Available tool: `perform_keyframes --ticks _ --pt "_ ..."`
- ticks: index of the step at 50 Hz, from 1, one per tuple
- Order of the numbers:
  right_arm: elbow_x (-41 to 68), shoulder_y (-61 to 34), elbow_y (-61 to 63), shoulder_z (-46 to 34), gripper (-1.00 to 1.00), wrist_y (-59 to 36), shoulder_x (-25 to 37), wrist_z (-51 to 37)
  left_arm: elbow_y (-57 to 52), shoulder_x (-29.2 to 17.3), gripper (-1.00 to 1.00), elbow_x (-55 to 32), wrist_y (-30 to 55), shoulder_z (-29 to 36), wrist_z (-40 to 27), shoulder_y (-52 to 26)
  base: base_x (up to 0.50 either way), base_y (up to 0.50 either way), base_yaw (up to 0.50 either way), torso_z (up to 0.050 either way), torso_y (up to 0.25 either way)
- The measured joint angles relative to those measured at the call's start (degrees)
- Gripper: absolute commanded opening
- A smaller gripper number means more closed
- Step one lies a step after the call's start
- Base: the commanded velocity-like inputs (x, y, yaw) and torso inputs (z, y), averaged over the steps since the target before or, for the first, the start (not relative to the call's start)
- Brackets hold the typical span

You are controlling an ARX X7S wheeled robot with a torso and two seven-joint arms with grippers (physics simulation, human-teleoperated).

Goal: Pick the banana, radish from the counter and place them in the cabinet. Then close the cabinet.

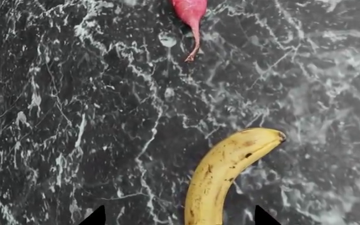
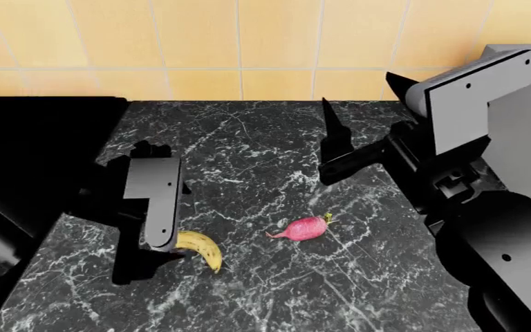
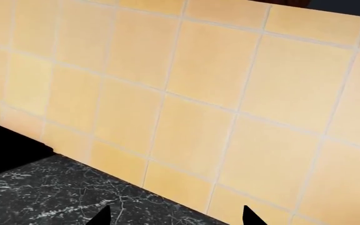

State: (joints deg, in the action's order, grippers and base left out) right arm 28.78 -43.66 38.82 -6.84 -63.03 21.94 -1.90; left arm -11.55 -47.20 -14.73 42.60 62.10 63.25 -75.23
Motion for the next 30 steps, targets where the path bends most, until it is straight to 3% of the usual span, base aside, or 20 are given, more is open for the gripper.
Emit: perform_keyframes --ticks 16,30 --pt "-1.4 -0.1 -2.6 -1.1 1.00 3.5 0.1 0.4 10.1 5.5 1.00 3.9 -2.4 5.3 4.4 -3.1 0.00 0.00 0.00 0.000 0.000" --pt "-1.3 0.0 -3.4 -1.0 1.00 4.2 0.2 0.3 13.5 7.5 1.00 4.5 -3.1 8.6 7.4 -5.0 0.00 0.00 0.00 0.000 -0.002"
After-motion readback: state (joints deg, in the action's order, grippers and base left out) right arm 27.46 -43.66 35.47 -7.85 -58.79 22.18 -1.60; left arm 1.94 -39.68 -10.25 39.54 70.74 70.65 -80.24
